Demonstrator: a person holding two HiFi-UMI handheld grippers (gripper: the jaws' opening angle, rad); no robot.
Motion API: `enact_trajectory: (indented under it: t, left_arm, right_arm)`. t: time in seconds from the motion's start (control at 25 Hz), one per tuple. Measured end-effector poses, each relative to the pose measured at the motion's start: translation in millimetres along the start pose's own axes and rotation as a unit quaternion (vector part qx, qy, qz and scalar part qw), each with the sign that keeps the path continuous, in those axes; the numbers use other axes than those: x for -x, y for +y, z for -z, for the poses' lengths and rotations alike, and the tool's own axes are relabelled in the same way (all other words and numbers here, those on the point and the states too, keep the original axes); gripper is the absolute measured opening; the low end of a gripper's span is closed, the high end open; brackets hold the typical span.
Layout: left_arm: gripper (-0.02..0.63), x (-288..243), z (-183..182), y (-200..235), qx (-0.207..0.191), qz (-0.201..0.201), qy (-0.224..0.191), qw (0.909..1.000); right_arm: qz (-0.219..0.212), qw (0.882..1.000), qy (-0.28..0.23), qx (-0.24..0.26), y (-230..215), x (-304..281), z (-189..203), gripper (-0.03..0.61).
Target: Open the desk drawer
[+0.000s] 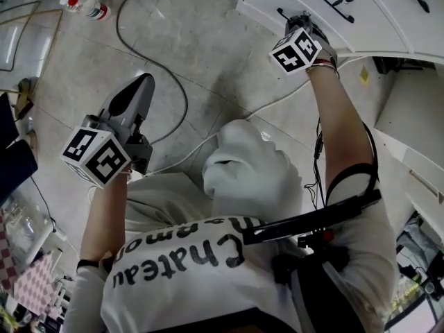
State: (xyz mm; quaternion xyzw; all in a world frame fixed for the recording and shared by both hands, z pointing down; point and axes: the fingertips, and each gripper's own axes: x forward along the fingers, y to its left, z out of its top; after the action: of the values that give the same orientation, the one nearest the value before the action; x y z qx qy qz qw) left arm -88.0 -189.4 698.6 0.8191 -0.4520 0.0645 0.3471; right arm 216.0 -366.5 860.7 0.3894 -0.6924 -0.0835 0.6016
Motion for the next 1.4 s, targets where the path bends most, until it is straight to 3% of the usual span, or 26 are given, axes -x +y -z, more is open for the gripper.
enact_trajectory:
  t: [0.16,0.36,0.56,0.8,1.16,1.4]
  left_arm:
    - [0.014,9,9,2,-0.008,-0.006,0.010,0.9999]
    - [0.015,19,14,18,0.017,-0.021,0.005,0.9996]
    - [0.014,16,9,13,-0.012,-0.016,-0.002,0.9998]
    - [0.015,13,12,5,-0.018,-0.001,0.004,0.9998]
    - [0.015,1,23,-9,-0.032,0.018,0.017,0.9992]
    - [0.014,0,21,-14,-0.037,0.023,0.014,0.9990]
  right_arm:
    - [0.008,1.000,-0.002,-0.018,2,7,1,0.016]
    - [0.007,1.000,-0.005,-0.025,26,23,-5,0.017]
    - [-0.008,0.999,-0.014,-0.047,54,43,-7,0.017]
    - [-0.012,0.997,-0.021,-0.076,79,62,-10,0.017]
    - [-0.019,0.996,-0.018,-0.088,106,81,-10,0.017]
    - [-0.027,0.997,-0.012,-0.068,122,93,-11,0.015]
